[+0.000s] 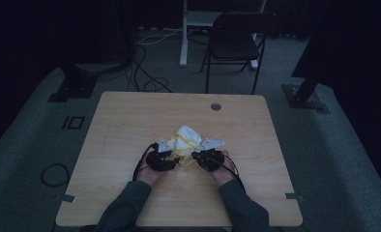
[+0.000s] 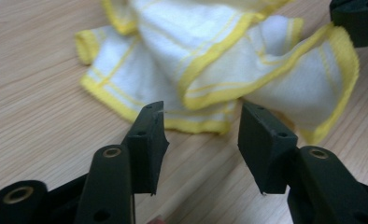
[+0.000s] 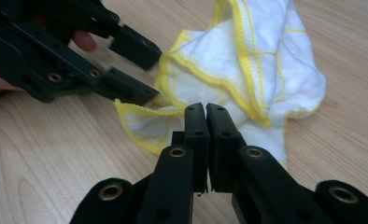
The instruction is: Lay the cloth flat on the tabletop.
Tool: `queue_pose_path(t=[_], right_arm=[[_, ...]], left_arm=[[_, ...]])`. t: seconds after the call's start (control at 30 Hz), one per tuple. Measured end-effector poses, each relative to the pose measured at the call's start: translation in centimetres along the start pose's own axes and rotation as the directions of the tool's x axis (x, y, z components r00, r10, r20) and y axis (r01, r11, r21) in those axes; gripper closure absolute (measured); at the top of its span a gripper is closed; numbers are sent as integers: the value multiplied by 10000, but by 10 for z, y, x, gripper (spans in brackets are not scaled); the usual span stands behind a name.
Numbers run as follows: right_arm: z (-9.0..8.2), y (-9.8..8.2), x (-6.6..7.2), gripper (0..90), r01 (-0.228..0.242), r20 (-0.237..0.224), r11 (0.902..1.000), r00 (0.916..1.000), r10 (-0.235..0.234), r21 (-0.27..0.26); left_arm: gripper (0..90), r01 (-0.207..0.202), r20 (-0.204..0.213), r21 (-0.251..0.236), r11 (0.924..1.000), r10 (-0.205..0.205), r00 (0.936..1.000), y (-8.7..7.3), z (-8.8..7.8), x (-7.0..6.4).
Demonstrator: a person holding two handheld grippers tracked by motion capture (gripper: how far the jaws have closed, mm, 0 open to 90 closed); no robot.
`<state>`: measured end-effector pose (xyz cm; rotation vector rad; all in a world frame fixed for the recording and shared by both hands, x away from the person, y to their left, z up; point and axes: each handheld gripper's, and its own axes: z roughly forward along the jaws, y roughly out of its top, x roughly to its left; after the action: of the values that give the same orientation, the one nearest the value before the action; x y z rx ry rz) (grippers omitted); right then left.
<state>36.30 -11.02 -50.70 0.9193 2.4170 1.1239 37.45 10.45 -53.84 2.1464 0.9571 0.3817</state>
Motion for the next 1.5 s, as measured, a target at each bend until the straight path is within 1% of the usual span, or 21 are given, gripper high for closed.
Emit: queue_pose_path(t=[0.07, 0.1, 0.17, 0.2, 0.23, 0.27, 0.3, 0.37, 0.5, 0.53, 0.57, 0.6, 0.63, 0.83, 0.97, 1.13, 1.3, 1.37, 1.5], right_arm=[[0, 0, 0, 886, 10, -14, 10000, 10000, -10, -23], [-1, 0, 0, 886, 12, -6, 10000, 10000, -12, -51], [-3, 0, 0, 886, -28, 53, 10000, 10000, 28, -78], [-4, 0, -2, 886, -24, 102, 9999, 9999, 25, -124], [-5, 0, -3, 886, -35, 143, 9999, 9999, 37, -158], [-7, -1, -5, 886, -80, 164, 9998, 9998, 83, -180], [-9, -1, -7, 886, -130, 231, 9997, 9996, 134, -205], [-12, -3, -11, 886, -206, 321, 9995, 9993, 214, -254], [-19, -5, -19, 886, -292, 544, 9991, 9980, 309, -316], [-19, -5, -19, 886, -292, 544, 9991, 9980, 309, -316], [-21, -6, -21, 886, -333, 599, 9988, 9976, 353, -345], [-24, -8, -26, 887, -409, 695, 9984, 9966, 435, -380], [-26, -9, -27, 886, -451, 725, 9982, 9962, 478, -394], [-35, -14, -39, 888, -726, 1005, 9963, 9920, 768, -452], [-41, -17, -47, 888, -883, 1184, 9947, 9885, 940, -524], [-48, -21, -55, 889, -1055, 1356, 9927, 9843, 1127, -588], [-56, -23, -64, 890, -1295, 1545, 9891, 9781, 1391, -705], [-59, -24, -68, 890, -1344, 1614, 9880, 9761, 1452, -761], [-65, -25, -75, 891, -1462, 1701, 9857, 9726, 1587, -837]], left_arm=[[554, -96, -10, 33, 9999, 96, 10000, 1, 4, -3], [585, -244, -132, 101, 9997, 246, 9996, 1, 5, -3], [701, -218, -225, 131, 9997, 221, 9995, 2, 5, -2], [775, -211, -237, 180, 9996, 215, 9995, 2, 4, 0], [824, -243, -223, 215, 9995, 248, 9994, 2, 3, 1], [861, -273, -214, 230, 9994, 278, 9994, 1, 2, 3], [876, -341, -225, 291, 9990, 348, 9991, 1, 1, 4], [885, -297, -293, 249, 9993, 304, 9991, 0, -1, 6], [886, -147, -368, -34, 9999, 146, 9992, 0, -10, 11], [886, -147, -368, -34, 9999, 146, 9992, 0, -10, 11], [886, -53, -414, -197, 9998, 45, 9991, 0, -15, 14], [885, -3, -431, -248, 9997, -8, 9991, -1, -17, 16], [885, 37, -432, -288, 9996, -50, 9991, -1, -19, 17], [889, 438, -488, -632, 9970, -470, 9977, -2, -32, 29], [890, 603, -649, -914, 9940, -664, 9957, -1, -43, 37], [891, 1027, -808, -1217, 9872, -1130, 9903, -2, -56, 50], [891, 1384, -987, -1476, 9793, -1539, 9831, -7, -69, 63], [892, 1526, -1085, -1540, 9762, -1702, 9794, -9, -73, 67], [893, 1722, -1198, -1605, 9719, -1924, 9740, -13, -80, 75]])
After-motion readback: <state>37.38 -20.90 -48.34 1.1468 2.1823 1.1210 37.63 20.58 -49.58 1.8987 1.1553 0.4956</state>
